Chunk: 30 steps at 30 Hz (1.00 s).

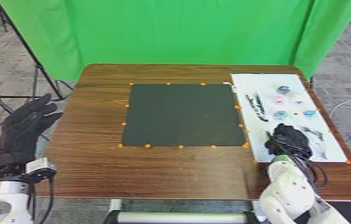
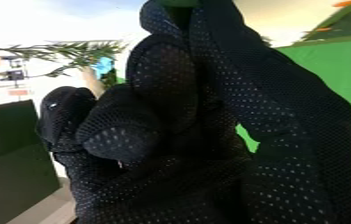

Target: Arrange flowers

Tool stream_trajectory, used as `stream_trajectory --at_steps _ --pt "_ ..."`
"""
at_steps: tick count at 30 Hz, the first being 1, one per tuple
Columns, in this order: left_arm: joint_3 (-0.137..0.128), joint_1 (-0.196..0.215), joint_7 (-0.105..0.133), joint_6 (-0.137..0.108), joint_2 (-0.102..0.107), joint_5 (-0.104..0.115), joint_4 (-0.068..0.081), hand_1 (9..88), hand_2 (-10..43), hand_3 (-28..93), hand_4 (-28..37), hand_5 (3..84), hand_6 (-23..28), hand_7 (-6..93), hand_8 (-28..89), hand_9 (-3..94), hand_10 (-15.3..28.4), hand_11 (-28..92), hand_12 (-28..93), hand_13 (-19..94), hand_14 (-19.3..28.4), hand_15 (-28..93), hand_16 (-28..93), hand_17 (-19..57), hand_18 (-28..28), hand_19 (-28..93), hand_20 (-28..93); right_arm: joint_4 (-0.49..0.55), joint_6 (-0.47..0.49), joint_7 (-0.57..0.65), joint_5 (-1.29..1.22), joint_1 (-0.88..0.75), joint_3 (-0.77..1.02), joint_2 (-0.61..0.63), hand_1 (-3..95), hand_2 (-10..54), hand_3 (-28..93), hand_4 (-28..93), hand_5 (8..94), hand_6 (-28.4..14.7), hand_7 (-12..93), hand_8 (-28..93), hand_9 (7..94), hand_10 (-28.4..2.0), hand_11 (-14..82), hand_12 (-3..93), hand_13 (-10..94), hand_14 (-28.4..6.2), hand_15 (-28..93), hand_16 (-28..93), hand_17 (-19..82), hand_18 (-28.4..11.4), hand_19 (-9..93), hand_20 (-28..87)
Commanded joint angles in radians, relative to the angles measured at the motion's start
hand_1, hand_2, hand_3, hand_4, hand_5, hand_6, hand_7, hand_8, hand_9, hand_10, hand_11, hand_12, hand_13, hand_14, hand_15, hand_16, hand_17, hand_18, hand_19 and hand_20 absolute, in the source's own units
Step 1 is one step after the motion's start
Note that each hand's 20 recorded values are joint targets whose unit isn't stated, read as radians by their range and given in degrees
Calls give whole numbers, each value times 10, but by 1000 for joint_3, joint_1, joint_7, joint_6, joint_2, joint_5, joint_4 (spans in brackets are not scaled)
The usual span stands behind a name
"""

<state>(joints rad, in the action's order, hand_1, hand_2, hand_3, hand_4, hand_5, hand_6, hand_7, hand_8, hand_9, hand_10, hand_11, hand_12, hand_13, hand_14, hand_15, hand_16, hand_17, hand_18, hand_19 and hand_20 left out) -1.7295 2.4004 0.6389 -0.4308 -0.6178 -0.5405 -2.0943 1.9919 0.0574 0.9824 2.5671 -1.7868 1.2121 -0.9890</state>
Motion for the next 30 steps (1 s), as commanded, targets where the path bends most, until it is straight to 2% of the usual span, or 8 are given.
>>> stream_trajectory --at_steps 1,6,15,19,24,25,27,30 --pt "-11 22 16 -16 14 13 -9 268 17 817 -236 361 64 206 -126 327 182 328 103 213 237 586 -117 -119 202 517 107 42 -47 4 6 36 -2 44 539 -95 756 -257 834 -52 315 240 814 -147 558 340 798 -94 775 257 488 -240 932 384" --pt "-32 42 18 -21 17 15 -16 268 17 818 -236 361 64 206 -127 327 181 327 104 214 237 586 -118 -119 202 517 107 73 -31 -13 -16 92 -27 53 539 -95 757 -254 834 -52 316 243 816 -148 559 341 799 -95 776 257 489 -240 932 387" --pt "-134 149 -5 -37 6 2 -53 267 16 821 -236 361 64 206 -127 326 181 327 105 214 237 586 -117 -119 202 517 106 52 69 -102 -120 353 -201 -40 537 -95 757 -247 838 -53 311 246 819 -149 559 340 802 -95 778 258 492 -243 932 396" --pt "-153 170 -2 -46 -2 1 -63 268 16 820 -236 361 64 206 -127 327 180 329 105 214 236 585 -117 -119 202 518 106 -1 113 -150 -147 455 -297 -128 537 -95 757 -246 841 -55 307 249 819 -149 559 340 804 -96 778 258 495 -245 932 400" --pt "-118 153 7 -63 11 3 -65 268 16 820 -237 362 64 207 -126 328 181 329 105 215 237 586 -116 -119 202 518 106 -89 202 -240 -100 497 -359 -277 537 -95 756 -246 842 -53 305 252 819 -149 560 339 804 -96 779 258 496 -246 932 404" --pt "-105 121 -20 -50 8 -15 -59 268 16 820 -237 363 64 207 -126 328 181 329 105 215 238 586 -116 -119 202 518 106 -104 202 -223 -121 519 -392 -276 536 -95 756 -245 841 -53 305 252 819 -150 560 338 804 -96 779 258 497 -245 932 405" --pt "-81 98 -23 -55 11 -17 -59 269 15 821 -238 363 64 207 -127 329 181 328 105 216 238 586 -116 -120 202 518 106 -134 249 -260 -96 505 -383 -336 536 -95 755 -245 841 -54 304 252 819 -150 561 338 804 -95 779 258 497 -245 932 405" --pt "-43 37 -64 -41 8 -46 -50 269 15 822 -239 363 63 208 -127 330 182 328 105 216 238 586 -115 -120 203 519 106 -173 284 -269 -71 496 -400 -373 534 -95 756 -244 842 -53 305 252 819 -150 562 336 805 -95 779 257 498 -245 932 406"
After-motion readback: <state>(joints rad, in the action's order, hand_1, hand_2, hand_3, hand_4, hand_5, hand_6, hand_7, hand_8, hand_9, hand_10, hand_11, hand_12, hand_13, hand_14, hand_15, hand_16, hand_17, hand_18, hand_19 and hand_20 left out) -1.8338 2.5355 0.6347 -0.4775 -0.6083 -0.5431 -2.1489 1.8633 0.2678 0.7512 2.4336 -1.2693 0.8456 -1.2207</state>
